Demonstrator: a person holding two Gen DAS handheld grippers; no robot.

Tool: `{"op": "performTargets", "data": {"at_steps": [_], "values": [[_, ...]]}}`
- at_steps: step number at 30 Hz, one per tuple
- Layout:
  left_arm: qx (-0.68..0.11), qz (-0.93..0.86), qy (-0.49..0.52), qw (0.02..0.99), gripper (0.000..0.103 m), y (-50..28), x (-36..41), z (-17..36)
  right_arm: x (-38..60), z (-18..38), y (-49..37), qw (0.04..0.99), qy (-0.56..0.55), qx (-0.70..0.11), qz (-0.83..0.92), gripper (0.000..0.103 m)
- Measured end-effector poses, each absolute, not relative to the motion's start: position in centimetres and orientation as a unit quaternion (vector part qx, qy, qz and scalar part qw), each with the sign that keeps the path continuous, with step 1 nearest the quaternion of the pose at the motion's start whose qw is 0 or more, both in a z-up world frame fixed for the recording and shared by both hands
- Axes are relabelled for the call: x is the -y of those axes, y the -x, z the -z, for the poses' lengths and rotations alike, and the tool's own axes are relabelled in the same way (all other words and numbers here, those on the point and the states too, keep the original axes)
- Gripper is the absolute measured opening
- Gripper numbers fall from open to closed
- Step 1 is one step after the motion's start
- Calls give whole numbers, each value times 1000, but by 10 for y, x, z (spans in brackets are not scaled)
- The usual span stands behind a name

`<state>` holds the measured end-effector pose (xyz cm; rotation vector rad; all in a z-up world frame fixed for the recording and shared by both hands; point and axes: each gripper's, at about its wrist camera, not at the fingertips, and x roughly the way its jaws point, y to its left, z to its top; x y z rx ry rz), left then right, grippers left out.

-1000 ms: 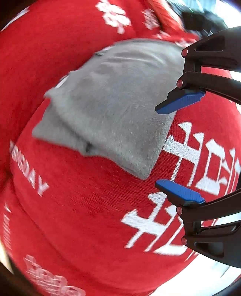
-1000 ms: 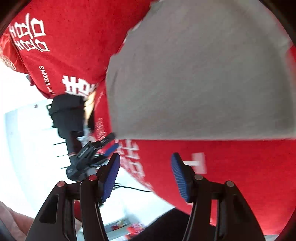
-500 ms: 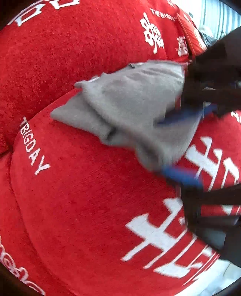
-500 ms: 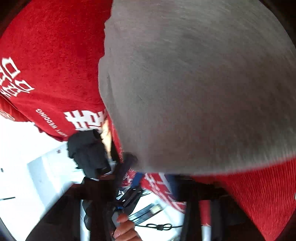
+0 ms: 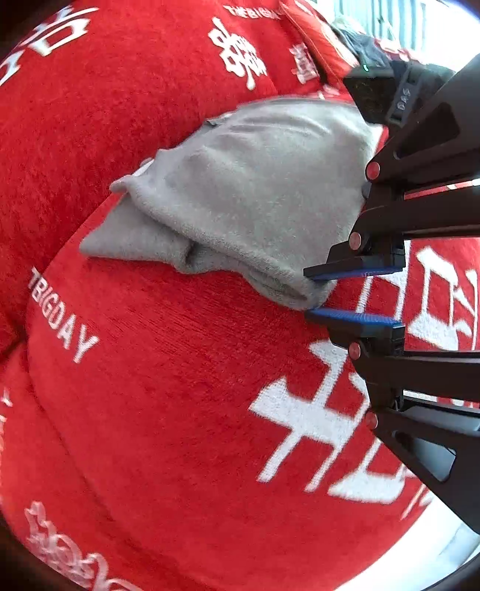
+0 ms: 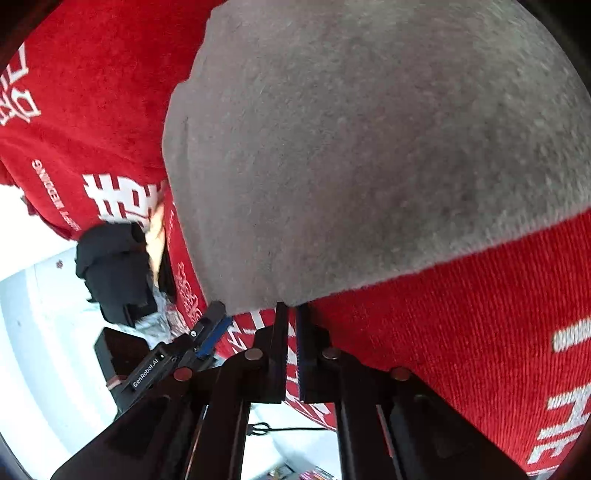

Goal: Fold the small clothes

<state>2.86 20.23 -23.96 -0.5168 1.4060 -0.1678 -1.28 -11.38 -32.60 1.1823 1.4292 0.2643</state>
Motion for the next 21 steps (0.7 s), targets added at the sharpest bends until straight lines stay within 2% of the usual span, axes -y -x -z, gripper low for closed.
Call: {"op": "performTargets", "data": {"at_steps": [3, 4, 5, 7, 14, 15, 17, 18, 19, 21], "values": [[-646, 74, 205, 731, 17, -27, -200, 234, 108, 321, 12, 594, -486, -631, -116, 4], [-650, 71, 192, 732, 25, -27, -198, 232, 106, 319, 12, 596, -478, -635, -115, 5], [-652, 64, 179, 734, 48, -27, -197, 230, 104, 317, 12, 597, -471, -639, -114, 5], [-644, 41, 149, 750, 79, -24, -197, 223, 102, 315, 14, 598, -465, -643, -113, 6], [-641, 12, 105, 760, 81, -22, -202, 212, 98, 297, 16, 610, -434, -655, -105, 7], [-641, 2, 90, 763, 81, -22, -201, 210, 101, 294, 18, 613, -428, -656, -103, 13], [-637, -8, 76, 767, 81, -22, -200, 208, 107, 288, 22, 621, -414, -658, -100, 50], [-637, -9, 75, 767, 81, -23, -199, 207, 110, 282, 24, 630, -405, -656, -96, 80], [-641, -8, 79, 764, 81, -23, -200, 208, 111, 278, 24, 637, -400, -652, -94, 91], [-650, -4, 85, 755, 81, -24, -200, 209, 115, 268, 26, 653, -387, -645, -90, 92]]}}
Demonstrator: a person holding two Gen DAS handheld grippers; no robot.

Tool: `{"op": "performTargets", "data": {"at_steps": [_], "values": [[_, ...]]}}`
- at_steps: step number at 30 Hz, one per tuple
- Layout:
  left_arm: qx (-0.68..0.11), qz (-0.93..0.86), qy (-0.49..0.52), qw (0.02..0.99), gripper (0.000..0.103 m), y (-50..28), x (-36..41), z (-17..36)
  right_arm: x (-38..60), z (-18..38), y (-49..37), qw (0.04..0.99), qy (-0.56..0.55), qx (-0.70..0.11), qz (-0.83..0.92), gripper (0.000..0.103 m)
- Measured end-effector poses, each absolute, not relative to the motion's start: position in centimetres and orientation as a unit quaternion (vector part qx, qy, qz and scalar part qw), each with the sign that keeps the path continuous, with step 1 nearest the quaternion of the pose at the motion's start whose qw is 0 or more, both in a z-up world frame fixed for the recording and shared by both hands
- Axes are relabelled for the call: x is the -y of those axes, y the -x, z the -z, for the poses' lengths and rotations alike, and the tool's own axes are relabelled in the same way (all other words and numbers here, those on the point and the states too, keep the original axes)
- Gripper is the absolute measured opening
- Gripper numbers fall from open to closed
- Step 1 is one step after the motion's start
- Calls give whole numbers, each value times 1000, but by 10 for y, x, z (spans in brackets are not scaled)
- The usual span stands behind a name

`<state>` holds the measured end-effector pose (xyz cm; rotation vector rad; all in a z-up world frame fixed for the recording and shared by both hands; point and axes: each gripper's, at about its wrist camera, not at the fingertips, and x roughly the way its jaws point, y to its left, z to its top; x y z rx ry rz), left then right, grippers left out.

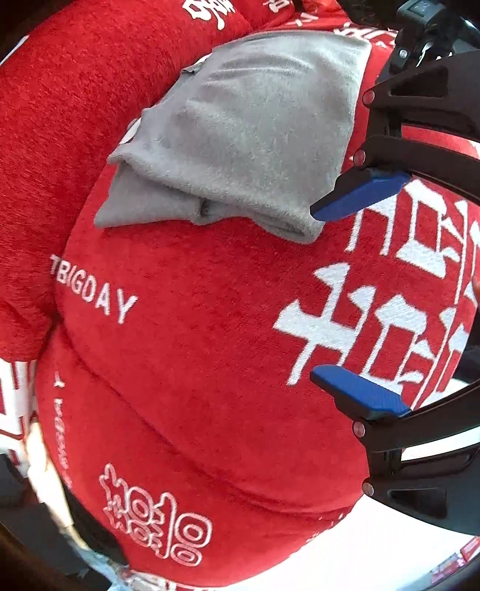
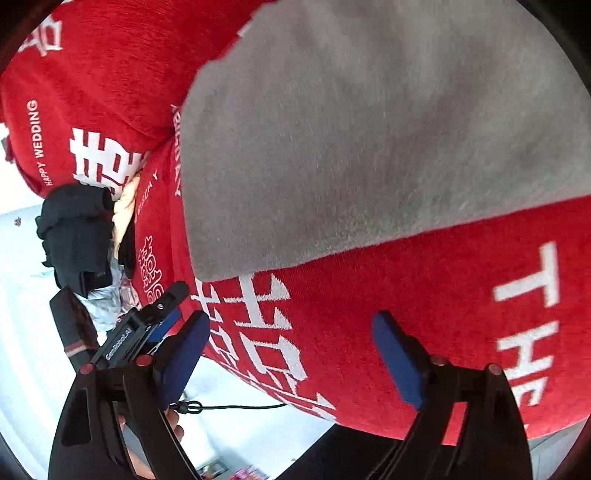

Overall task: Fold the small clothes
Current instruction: 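Open both tools and hold them above the folded sweater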

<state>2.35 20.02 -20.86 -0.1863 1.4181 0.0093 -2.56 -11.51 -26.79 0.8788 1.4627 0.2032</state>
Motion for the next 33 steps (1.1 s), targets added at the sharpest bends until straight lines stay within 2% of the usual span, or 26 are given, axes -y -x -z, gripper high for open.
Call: {"op": "performTargets", "data": {"at_steps": [3, 12, 13, 14, 29, 33], "values": [[-658, -11, 57, 751, 81, -25, -194, 211, 122, 255, 28, 678, -373, -628, -82, 103], [-661, 8, 40, 750, 81, -20, -174, 205, 133, 246, 30, 685, -345, -639, -61, 103], [-664, 11, 36, 747, 90, -19, -171, 205, 133, 247, 30, 681, -343, -644, -62, 103], [-668, 14, 32, 743, 103, -18, -168, 206, 133, 248, 31, 678, -343, -648, -63, 103], [-698, 37, 8, 715, 103, -8, -136, 218, 156, 260, 53, 657, -323, -680, -38, 103], [-713, 54, 42, 698, 103, -9, -132, 225, 163, 263, 55, 653, -322, -685, -35, 103]]}}
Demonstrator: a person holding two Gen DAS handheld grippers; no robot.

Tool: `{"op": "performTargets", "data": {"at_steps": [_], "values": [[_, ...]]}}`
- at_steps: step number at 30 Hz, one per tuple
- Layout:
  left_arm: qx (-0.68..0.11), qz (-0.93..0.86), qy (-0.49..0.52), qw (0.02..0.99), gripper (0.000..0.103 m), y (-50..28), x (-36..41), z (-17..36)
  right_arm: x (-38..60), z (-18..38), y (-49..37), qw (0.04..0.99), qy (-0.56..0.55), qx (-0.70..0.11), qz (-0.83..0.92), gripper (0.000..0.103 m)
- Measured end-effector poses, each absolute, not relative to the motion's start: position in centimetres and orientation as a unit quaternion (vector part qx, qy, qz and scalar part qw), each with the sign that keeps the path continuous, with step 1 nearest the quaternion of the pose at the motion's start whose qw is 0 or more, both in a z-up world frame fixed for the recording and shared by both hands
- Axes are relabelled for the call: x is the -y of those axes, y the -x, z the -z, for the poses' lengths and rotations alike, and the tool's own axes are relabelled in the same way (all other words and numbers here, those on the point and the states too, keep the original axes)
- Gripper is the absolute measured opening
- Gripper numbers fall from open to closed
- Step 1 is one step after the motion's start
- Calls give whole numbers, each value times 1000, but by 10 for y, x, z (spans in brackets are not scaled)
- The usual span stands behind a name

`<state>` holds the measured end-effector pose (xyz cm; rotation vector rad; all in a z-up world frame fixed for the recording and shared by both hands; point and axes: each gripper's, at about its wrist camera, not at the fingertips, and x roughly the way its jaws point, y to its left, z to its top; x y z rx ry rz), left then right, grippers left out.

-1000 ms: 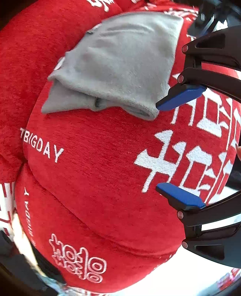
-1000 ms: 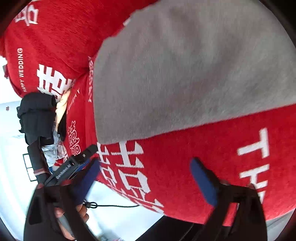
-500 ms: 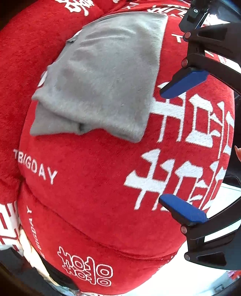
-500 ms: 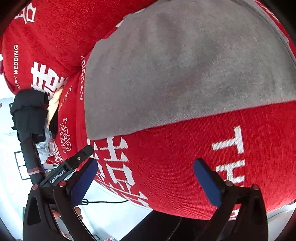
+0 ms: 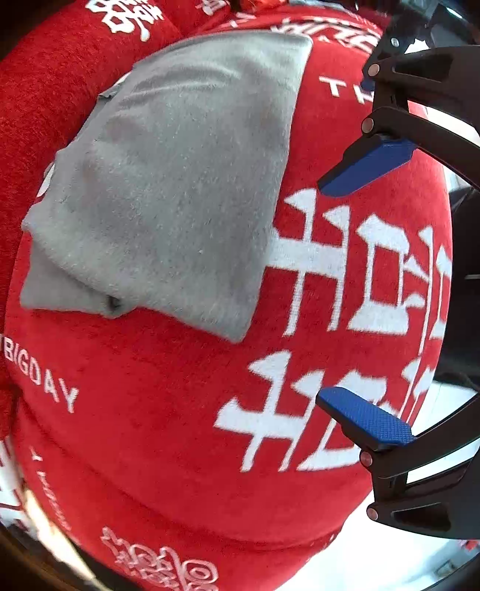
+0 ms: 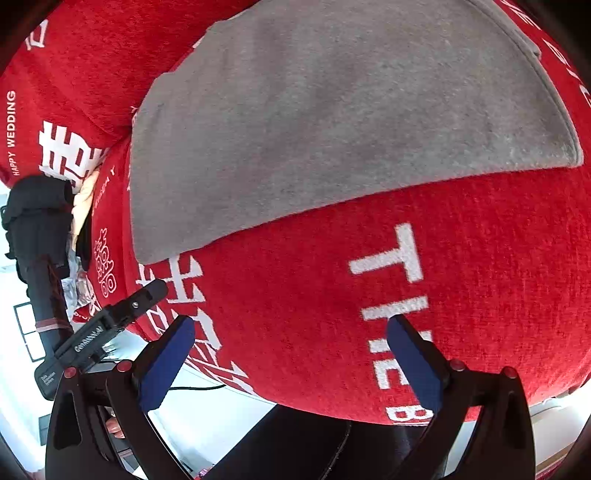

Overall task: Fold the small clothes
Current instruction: 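Open both tools and hold them above the folded sweater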

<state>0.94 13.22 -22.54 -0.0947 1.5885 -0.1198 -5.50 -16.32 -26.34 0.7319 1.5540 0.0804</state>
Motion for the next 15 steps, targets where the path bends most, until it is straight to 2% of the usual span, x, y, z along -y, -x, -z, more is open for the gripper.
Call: {"op": "performTargets", "data": {"at_steps": [6, 15], "values": [[-714, 54, 94, 692, 103, -11, -138, 226, 172, 276, 57, 633, -361, -684, -44, 103], [-711, 59, 109, 692, 103, -18, -133, 228, 173, 289, 53, 590, -458, -658, -92, 103]]}}
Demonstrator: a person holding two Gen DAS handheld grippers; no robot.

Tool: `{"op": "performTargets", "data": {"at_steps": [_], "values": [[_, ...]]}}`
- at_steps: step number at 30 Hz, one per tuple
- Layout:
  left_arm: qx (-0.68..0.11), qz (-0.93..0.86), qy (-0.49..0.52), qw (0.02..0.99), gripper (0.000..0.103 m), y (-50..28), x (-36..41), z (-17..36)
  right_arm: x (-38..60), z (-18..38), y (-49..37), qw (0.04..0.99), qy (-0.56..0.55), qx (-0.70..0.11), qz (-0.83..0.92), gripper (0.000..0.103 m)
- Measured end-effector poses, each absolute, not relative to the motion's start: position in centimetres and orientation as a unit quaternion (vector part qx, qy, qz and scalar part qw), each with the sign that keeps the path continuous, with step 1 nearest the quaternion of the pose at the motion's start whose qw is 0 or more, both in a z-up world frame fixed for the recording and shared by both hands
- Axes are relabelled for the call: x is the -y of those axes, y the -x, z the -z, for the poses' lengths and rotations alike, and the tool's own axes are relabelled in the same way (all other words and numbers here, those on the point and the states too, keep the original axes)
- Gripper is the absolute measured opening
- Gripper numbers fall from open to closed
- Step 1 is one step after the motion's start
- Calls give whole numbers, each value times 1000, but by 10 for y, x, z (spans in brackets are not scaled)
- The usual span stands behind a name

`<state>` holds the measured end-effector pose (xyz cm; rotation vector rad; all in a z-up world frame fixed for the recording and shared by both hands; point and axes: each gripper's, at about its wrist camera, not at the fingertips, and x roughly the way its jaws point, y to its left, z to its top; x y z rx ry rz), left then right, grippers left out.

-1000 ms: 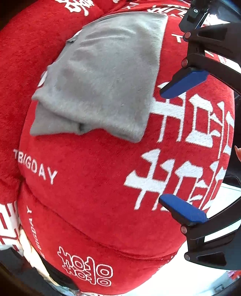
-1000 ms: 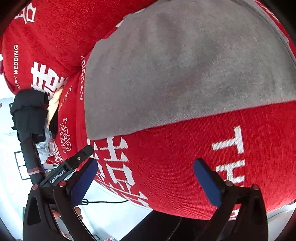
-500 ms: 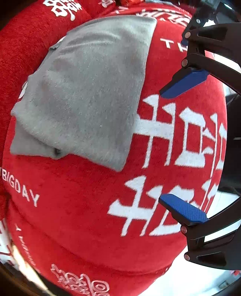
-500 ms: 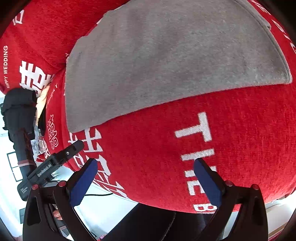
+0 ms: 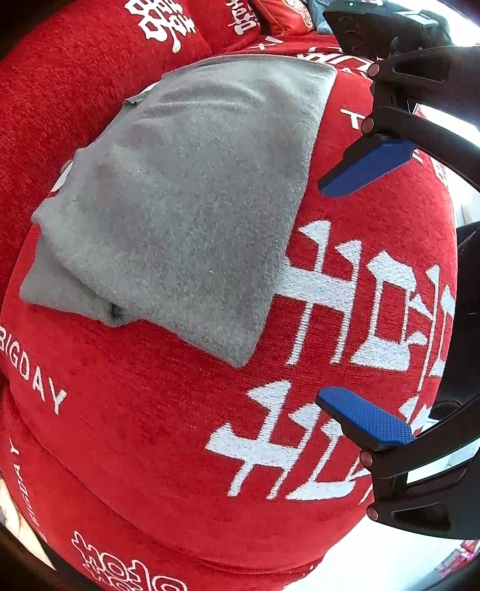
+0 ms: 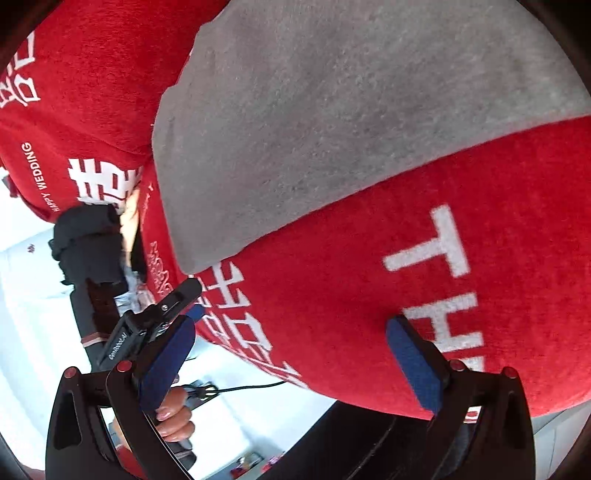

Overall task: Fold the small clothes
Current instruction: 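Open both tools and hold them above the folded sweater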

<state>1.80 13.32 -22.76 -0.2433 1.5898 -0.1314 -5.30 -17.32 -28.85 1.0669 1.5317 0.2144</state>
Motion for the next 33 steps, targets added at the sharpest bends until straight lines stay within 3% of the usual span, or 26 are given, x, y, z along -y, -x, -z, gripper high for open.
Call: {"op": "performTargets", "data": {"at_steps": [17, 26, 29, 31, 33], "values": [[-705, 59, 132, 694, 103, -23, -136, 230, 166, 294, 34, 568, -522, -624, -127, 103], [-697, 55, 214, 682, 103, -26, -157, 237, 162, 303, 19, 565, -578, -572, -137, 103], [-693, 65, 228, 681, 103, -28, -161, 237, 154, 309, 9, 564, -586, -565, -140, 88], [-691, 73, 244, 677, 103, -28, -164, 238, 148, 315, 3, 559, -585, -571, -138, 61], [-687, 79, 262, 673, 103, -28, -168, 239, 142, 319, -1, 557, -584, -574, -138, 43]]}}
